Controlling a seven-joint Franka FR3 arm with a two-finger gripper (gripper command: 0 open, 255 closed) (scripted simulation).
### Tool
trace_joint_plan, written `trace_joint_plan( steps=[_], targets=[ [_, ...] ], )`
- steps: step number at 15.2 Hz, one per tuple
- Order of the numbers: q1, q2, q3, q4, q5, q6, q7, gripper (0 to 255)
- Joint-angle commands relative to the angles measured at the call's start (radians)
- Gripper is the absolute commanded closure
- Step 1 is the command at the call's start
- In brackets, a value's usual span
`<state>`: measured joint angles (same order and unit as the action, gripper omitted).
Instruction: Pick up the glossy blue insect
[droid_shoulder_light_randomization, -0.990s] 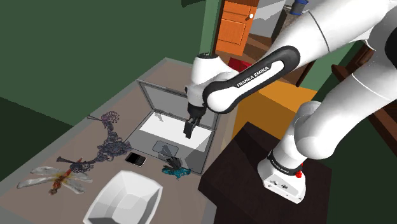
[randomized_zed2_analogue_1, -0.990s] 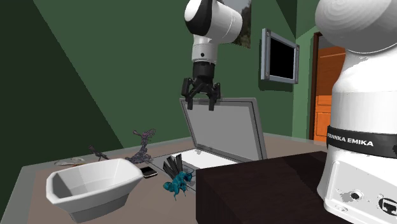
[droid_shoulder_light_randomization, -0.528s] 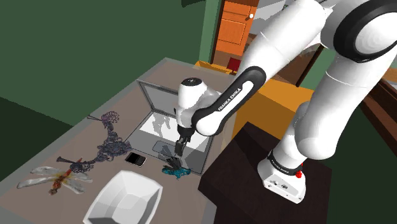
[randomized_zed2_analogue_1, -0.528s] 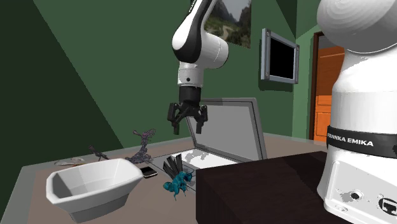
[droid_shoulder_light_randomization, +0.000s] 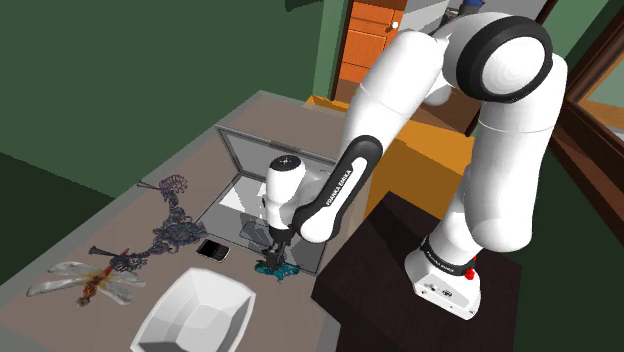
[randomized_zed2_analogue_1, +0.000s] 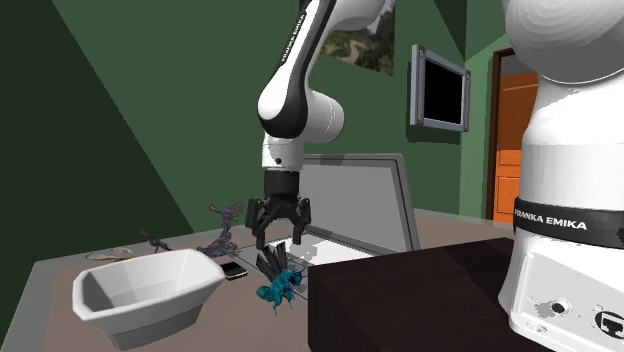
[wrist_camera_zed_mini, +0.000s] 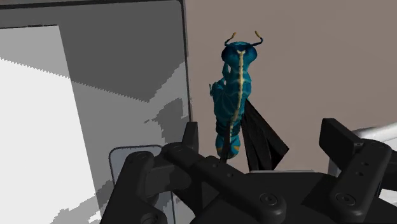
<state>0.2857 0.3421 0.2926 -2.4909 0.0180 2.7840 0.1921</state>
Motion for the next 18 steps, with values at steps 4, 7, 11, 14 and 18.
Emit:
trace_joint_plan(
  steps=[4,7,11,14,18],
  targets=[
    [0.026,0.080,-0.030,0.019,-0.030,0.060,0.018,0],
    [0.034,0.105,-0.040,0.026,-0.037,0.078,0.021,0],
    [0.033,0.104,-0.039,0.026,-0.037,0.078,0.021,255],
    [0.033,0.105,-0.040,0.027,-0.038,0.078,0.021,255],
    [0.028,0.089,-0.033,0.022,-0.033,0.067,0.019,255]
  ],
)
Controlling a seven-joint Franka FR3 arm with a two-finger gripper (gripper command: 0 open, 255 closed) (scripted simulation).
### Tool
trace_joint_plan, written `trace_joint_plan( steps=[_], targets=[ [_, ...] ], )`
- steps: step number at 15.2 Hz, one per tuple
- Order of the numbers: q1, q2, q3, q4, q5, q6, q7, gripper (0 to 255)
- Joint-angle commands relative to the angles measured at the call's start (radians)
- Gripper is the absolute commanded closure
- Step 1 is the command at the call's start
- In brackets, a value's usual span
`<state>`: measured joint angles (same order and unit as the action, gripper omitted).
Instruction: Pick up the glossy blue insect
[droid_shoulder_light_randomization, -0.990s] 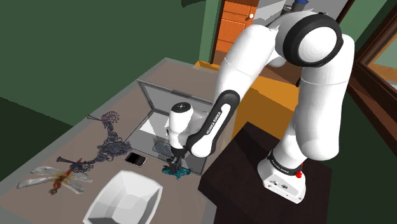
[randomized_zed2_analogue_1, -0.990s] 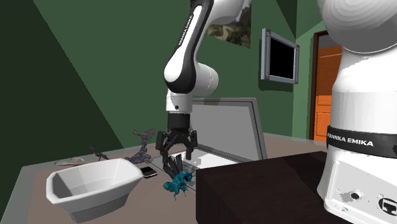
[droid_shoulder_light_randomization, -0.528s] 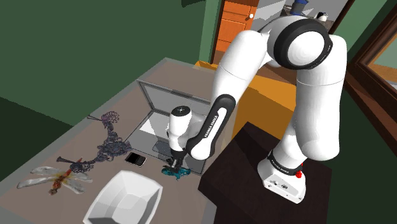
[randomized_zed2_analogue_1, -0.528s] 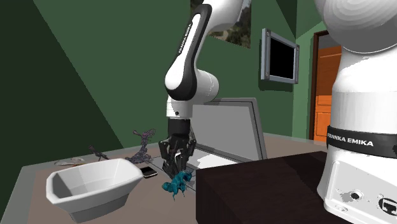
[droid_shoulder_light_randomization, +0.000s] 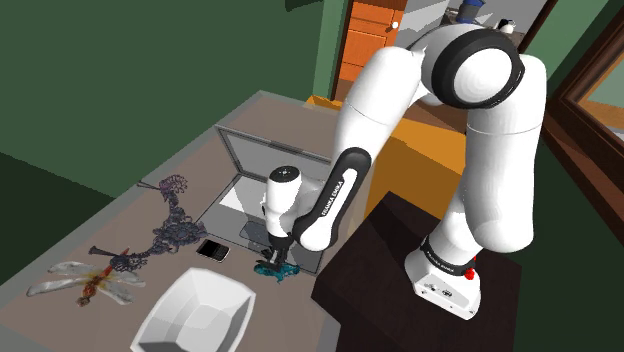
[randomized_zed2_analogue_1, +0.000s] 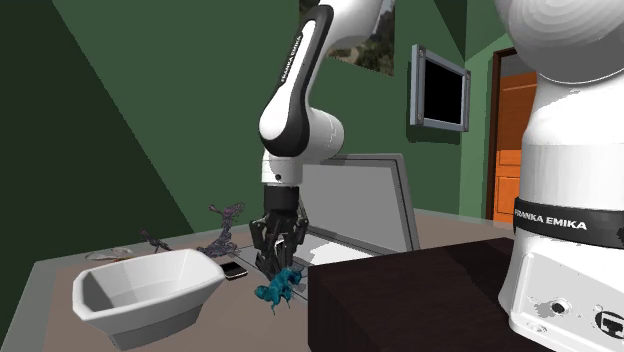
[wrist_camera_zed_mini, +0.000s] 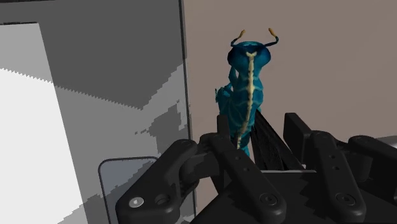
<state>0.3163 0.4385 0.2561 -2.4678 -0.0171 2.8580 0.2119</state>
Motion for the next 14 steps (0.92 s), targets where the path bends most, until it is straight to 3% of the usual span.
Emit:
trace_joint_plan(
  steps=[1,14],
  targets=[
    [-0.007,-0.023,0.010,-0.005,0.007,-0.019,-0.003,255],
    [-0.062,-0.225,0.081,-0.038,0.093,-0.184,-0.049,255]
  ],
)
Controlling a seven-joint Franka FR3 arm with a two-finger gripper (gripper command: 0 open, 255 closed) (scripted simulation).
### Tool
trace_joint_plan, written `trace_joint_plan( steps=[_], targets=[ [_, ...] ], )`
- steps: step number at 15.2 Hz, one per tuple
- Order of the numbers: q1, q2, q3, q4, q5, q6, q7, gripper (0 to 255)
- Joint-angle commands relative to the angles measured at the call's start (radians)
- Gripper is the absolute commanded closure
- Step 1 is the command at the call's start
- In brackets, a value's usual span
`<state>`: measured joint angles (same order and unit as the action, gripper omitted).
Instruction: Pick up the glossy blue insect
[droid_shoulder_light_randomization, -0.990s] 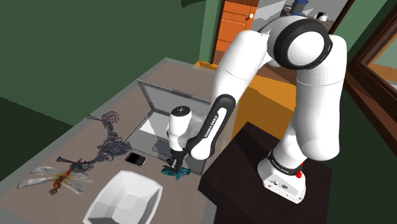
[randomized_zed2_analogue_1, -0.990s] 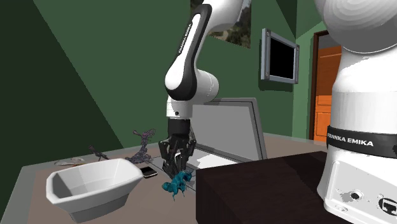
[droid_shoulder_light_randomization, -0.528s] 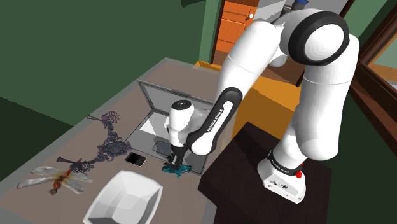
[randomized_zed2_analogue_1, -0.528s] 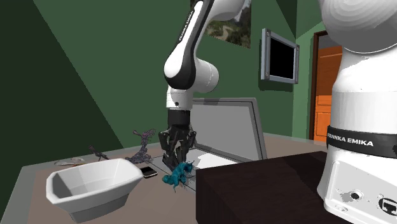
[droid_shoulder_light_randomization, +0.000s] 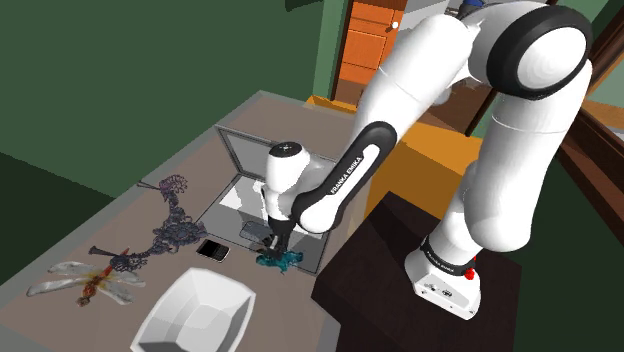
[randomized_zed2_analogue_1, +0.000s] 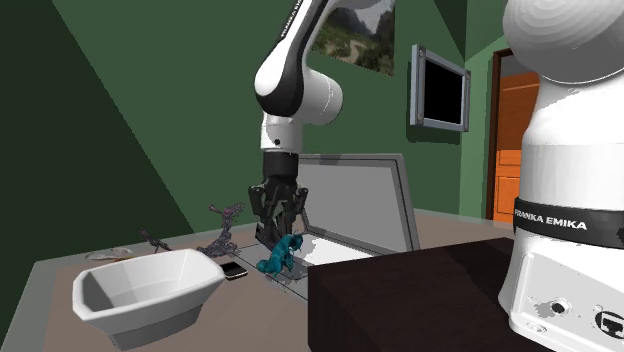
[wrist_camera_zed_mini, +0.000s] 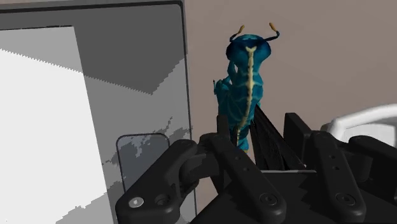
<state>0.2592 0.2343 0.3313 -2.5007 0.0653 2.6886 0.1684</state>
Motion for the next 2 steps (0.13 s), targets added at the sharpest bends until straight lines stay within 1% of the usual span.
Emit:
trace_joint_plan(
  steps=[1,2],
  targets=[
    [-0.005,-0.023,0.006,-0.005,0.011,-0.017,-0.007,255],
    [-0.004,-0.023,0.006,-0.005,0.011,-0.017,-0.007,255]
  ],
)
